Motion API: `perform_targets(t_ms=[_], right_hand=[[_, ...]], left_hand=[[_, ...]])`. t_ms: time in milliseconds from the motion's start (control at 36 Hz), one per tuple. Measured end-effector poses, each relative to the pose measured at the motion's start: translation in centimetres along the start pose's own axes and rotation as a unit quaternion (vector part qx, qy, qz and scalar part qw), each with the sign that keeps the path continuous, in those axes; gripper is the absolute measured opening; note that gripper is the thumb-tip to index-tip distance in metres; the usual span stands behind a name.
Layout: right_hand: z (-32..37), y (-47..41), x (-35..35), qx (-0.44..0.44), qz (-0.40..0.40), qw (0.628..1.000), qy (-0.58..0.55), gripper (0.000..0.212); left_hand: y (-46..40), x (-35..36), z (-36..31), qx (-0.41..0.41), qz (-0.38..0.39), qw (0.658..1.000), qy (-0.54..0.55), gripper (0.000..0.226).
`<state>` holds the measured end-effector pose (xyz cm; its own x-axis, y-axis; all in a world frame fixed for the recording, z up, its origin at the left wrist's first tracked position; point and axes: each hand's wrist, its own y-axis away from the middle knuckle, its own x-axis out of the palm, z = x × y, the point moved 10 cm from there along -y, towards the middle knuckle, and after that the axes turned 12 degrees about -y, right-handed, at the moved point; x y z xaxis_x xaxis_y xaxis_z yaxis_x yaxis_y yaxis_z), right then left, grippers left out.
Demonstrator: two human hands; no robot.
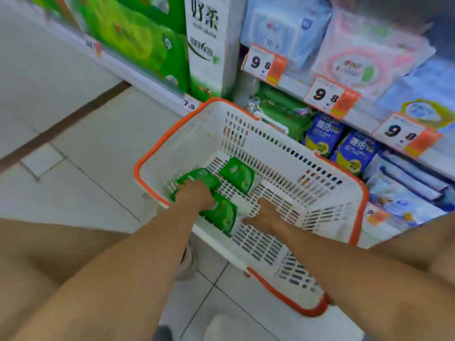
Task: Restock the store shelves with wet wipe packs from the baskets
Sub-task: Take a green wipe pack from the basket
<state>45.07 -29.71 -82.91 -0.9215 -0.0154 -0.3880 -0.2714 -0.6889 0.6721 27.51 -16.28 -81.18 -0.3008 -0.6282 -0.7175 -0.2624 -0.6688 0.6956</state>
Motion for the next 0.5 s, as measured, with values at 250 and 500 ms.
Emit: perform_targets(t_ms=[250,500], right_hand=[[-0.7,-5.6,6.8,0.054,0.075,0.986,0.142,0.084],[-0.9,-6.1,5.7,0.146,0.082,0.980,-0.106,0.033]], left_hand=[[-4.7,-0.9,2.0,-0.050,-0.019,0.998,0.040,0.102],[-5.4,-0.3,0.8,-0.117,-0.028,0.993,-0.013,0.082]])
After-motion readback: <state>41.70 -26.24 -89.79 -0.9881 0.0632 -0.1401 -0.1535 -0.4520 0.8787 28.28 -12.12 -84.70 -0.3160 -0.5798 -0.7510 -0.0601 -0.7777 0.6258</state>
